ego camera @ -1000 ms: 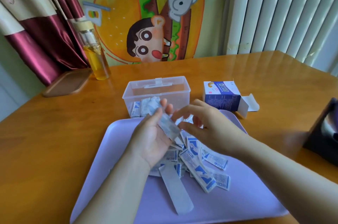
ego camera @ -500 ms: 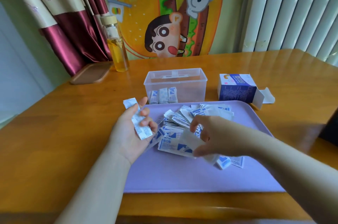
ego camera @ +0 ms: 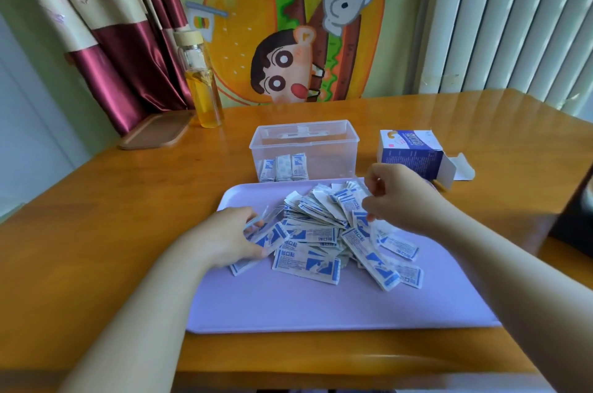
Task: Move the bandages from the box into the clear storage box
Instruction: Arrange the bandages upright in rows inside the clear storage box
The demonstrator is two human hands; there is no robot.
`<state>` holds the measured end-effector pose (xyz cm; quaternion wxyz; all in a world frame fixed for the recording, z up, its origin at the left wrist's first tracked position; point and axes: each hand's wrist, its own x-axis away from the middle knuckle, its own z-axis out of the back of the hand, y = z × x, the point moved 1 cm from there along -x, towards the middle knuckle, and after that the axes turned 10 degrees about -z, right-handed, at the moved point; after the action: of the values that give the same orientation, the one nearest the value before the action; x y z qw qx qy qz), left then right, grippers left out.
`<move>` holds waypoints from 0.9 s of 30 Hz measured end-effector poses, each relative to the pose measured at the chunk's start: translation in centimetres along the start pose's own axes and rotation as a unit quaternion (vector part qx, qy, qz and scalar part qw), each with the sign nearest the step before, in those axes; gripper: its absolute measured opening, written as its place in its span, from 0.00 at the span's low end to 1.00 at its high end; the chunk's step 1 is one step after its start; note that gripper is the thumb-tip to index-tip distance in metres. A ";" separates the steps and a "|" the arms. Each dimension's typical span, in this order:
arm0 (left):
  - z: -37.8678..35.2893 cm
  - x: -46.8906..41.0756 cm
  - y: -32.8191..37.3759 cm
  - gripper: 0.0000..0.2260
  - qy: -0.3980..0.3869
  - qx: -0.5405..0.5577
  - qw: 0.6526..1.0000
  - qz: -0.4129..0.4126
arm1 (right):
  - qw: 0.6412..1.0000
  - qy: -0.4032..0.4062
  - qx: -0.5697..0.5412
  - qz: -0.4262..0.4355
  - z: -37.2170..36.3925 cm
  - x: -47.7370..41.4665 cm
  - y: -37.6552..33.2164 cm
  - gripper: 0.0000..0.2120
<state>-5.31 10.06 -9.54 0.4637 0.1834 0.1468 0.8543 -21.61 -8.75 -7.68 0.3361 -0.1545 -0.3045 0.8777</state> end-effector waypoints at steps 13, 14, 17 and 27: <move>0.5 -0.5 -1.0 0.24 0.068 0.059 0.996 -0.001 | 0.989 -0.095 -0.095 0.057 -3.5 0.9 -4.3 0.10; 0.6 -0.8 -1.0 0.28 0.061 0.064 0.996 0.002 | 0.990 -0.093 -0.097 0.052 -3.6 0.8 -4.1 0.11; 0.3 -1.7 -1.0 0.31 0.000 0.046 0.999 0.007 | 0.987 -0.099 -0.121 0.028 -3.6 0.4 -3.8 0.16; 0.4 -2.1 -1.5 0.16 -0.004 0.013 1.000 0.023 | 0.961 -0.183 0.196 0.074 -5.0 0.6 -3.9 0.20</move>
<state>-2.99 9.11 -10.22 0.4425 0.1965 0.1516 0.8617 -17.77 -3.90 -9.10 0.2327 0.0551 -0.1706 0.9559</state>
